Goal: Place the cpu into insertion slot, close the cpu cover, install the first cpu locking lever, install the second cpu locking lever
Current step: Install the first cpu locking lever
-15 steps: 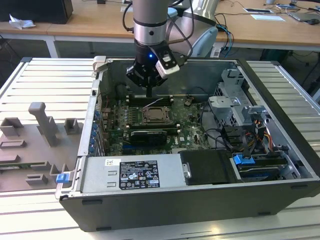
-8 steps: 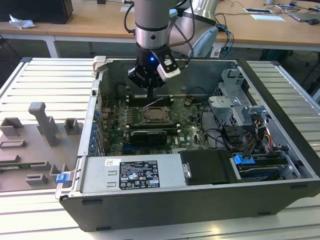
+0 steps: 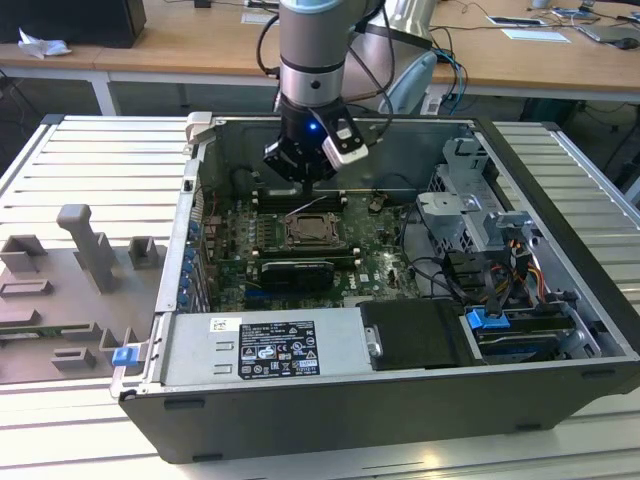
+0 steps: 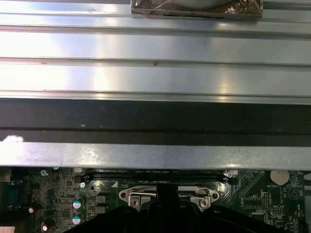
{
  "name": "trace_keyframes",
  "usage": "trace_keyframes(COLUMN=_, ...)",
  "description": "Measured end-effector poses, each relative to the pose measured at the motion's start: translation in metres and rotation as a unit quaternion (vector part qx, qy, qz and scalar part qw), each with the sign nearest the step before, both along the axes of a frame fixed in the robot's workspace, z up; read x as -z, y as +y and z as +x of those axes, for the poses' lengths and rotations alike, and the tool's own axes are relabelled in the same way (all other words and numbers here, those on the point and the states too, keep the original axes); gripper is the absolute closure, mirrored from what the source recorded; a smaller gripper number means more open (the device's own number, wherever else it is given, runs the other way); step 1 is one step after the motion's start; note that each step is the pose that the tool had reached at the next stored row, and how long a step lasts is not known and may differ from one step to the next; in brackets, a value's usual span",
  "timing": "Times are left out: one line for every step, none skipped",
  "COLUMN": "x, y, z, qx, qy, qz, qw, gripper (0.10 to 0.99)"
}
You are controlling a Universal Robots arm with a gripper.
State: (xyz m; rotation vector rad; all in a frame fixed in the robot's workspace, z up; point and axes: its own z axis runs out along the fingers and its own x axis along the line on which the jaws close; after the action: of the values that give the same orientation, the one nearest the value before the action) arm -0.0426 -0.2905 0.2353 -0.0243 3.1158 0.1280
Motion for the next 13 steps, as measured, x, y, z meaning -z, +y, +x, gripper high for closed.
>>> trace_keyframes(x=0.0012, y=0.0, z=0.0006, qx=-0.001, qy=0.0, qz=0.0001, qw=1.0, gripper=0.98)
trace_keyframes(x=0.0024, y=0.0001, z=0.0009, qx=-0.001, qy=0.0, qz=0.0001, qw=1.0, gripper=0.98)
trace_keyframes(x=0.0036, y=0.0003, z=0.0011, qx=-0.006, qy=-0.0001, qz=0.0001, qw=1.0, gripper=0.98)
trace_keyframes(x=0.0043, y=0.0004, z=0.0016, qx=-0.012, qy=-0.0001, qz=0.0001, qw=0.9999, gripper=0.98)
trace_keyframes(x=0.0048, y=0.0008, z=0.0023, qx=-0.014, qy=-0.0001, qz=0.0, qw=0.9999, gripper=0.98)
trace_keyframes(x=0.0053, y=0.0012, z=0.0031, qx=-0.015, qy=-0.0001, qz=0.0, qw=0.9999, gripper=0.98)
trace_keyframes(x=0.006, y=0.0021, z=0.0042, qx=-0.015, qy=-0.0001, qz=0.0, qw=0.9999, gripper=0.98)
trace_keyframes(x=0.0063, y=0.0028, z=0.0046, qx=-0.015, qy=-0.0001, qz=0.0, qw=0.9999, gripper=0.98)
trace_keyframes(x=0.0068, y=0.0036, z=0.0051, qx=-0.015, qy=-0.0001, qz=0.0001, qw=0.9999, gripper=0.98)
trace_keyframes(x=0.0072, y=0.0043, z=0.0056, qx=-0.015, qy=-0.0001, qz=0.0, qw=0.9999, gripper=0.98)
trace_keyframes(x=0.0078, y=0.0056, z=0.0064, qx=-0.015, qy=-0.0001, qz=0.0001, qw=0.9999, gripper=0.98)
trace_keyframes(x=0.0086, y=0.0064, z=0.0077, qx=-0.015, qy=-0.0001, qz=0.0001, qw=0.9999, gripper=0.98)
trace_keyframes(x=0.0094, y=0.0064, z=0.0087, qx=-0.015, qy=-0.0002, qz=0.0001, qw=0.9999, gripper=0.98)
